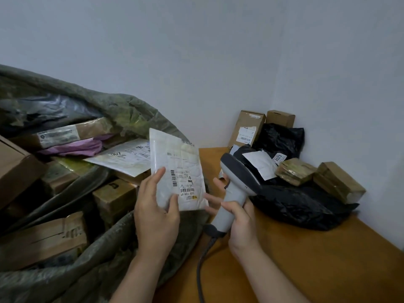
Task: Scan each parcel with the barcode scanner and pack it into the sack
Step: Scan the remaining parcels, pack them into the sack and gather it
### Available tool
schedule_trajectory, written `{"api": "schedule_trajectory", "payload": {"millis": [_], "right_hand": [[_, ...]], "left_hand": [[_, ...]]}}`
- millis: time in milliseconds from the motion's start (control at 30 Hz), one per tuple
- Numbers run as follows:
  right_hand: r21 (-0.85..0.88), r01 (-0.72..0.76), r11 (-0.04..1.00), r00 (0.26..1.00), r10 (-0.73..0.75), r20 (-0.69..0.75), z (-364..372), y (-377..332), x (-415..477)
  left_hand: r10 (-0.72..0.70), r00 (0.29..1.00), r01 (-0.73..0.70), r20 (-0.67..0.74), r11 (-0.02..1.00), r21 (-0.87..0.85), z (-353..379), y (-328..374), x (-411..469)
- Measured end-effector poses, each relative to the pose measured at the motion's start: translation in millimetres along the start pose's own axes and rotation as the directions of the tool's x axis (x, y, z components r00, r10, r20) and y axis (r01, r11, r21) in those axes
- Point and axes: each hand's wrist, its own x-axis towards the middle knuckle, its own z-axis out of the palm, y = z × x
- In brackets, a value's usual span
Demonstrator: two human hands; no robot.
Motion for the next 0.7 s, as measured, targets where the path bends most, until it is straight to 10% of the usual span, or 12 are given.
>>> {"api": "schedule_trajectory", "payload": {"millis": [700], "right_hand": [[-0.070, -0.152, 0.986, 0.976, 0.161, 0.145, -2.5, -17.9, -1.3]], "left_hand": [[0.048, 0.999, -0.048, 0.008, 0.985, 0.167, -0.7, -3.4, 0.0]]}}
